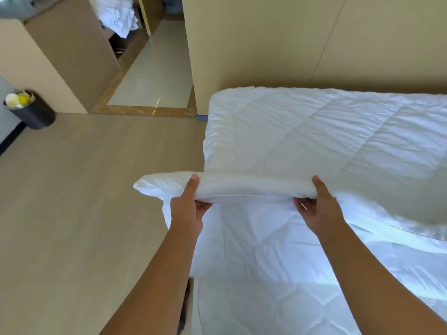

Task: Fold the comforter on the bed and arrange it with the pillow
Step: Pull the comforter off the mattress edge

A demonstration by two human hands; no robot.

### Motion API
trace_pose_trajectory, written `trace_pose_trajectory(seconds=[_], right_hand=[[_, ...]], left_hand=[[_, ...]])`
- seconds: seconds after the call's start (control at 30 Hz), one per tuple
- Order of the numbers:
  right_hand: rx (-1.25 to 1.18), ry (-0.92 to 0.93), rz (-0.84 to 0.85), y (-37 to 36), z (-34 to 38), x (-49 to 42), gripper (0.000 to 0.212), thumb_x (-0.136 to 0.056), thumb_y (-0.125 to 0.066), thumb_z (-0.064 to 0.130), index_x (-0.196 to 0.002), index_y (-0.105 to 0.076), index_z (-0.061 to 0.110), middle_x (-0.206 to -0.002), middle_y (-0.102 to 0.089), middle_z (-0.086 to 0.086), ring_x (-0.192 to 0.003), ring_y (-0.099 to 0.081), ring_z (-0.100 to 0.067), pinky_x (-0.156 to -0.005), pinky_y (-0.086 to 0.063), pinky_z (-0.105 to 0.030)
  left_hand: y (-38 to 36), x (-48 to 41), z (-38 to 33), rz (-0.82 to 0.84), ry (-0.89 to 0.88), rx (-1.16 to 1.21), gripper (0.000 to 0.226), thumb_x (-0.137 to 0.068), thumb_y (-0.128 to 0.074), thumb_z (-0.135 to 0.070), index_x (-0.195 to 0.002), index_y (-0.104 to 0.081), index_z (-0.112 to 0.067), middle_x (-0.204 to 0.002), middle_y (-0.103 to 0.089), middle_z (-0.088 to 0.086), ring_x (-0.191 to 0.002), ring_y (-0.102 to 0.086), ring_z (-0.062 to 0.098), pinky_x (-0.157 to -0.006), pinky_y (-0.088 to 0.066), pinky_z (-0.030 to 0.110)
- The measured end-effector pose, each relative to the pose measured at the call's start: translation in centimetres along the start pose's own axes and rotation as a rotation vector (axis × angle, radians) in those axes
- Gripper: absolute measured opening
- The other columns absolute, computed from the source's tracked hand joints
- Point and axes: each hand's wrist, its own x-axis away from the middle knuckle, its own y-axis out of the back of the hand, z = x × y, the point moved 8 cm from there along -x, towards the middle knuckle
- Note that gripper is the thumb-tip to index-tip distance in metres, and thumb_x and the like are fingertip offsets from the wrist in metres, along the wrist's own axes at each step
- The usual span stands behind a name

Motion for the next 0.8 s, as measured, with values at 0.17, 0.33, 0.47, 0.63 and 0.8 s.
trace_pose_trajectory(seconds=[0.17, 0.33, 0.47, 0.63, 0.8], right_hand=[[-0.022, 0.034, -0.172, -5.5, -0.4, -10.1, 0.048, -0.083, -0.079, 0.03, -0.123, -0.055, 0.019, -0.108, -0.067, -0.009, -0.085, -0.068, -0.021, -0.069, -0.057, -0.037], [0.031, 0.026, -0.289, -8.8, -3.9, -21.3, 0.041, -0.086, -0.077, 0.031, -0.12, -0.056, 0.022, -0.1, -0.066, -0.006, -0.079, -0.067, -0.02, -0.064, -0.056, -0.036], [0.04, -0.022, -0.365, -6.8, -8.2, -29.0, 0.03, -0.085, -0.078, 0.032, -0.107, -0.062, 0.021, -0.091, -0.065, -0.004, -0.076, -0.065, -0.018, -0.062, -0.056, -0.034], [-0.002, 0.012, -0.36, -3.7, -13.2, -34.6, 0.029, -0.086, -0.078, 0.029, -0.106, -0.061, 0.017, -0.086, -0.063, -0.006, -0.073, -0.065, -0.018, -0.056, -0.06, -0.028], [0.061, 0.085, -0.342, -3.7, -13.4, -35.6, 0.037, -0.087, -0.076, 0.034, -0.111, -0.059, 0.012, -0.09, -0.065, -0.007, -0.08, -0.068, -0.019, -0.066, -0.063, -0.032]], left_hand=[[-4.2, -14.3, 0.6, 0.044, 0.152, -0.167, 0.015, -0.089, -0.073, -0.03, -0.1, -0.064, -0.024, -0.097, -0.073, -0.001, -0.089, -0.071, 0.018, -0.07, -0.057, 0.035], [-5.5, -27.9, 5.4, -0.011, 0.23, -0.267, 0.022, -0.088, -0.075, -0.033, -0.1, -0.061, -0.02, -0.095, -0.07, 0.002, -0.084, -0.07, 0.019, -0.065, -0.057, 0.031], [-4.6, -35.6, 11.8, 0.084, 0.25, -0.421, 0.025, -0.093, -0.069, -0.037, -0.095, -0.06, -0.013, -0.093, -0.072, 0.009, -0.067, -0.075, 0.018, -0.063, -0.062, 0.029], [-3.0, -40.6, 16.5, 0.224, 0.15, -0.557, 0.038, -0.095, -0.065, -0.038, -0.099, -0.058, -0.001, -0.078, -0.075, 0.016, -0.072, -0.076, 0.025, -0.056, -0.059, 0.028], [-2.7, -41.1, 16.8, 0.267, 0.085, -0.6, 0.037, -0.095, -0.064, -0.039, -0.1, -0.06, -0.002, -0.08, -0.076, 0.015, -0.074, -0.077, 0.027, -0.06, -0.061, 0.029]])
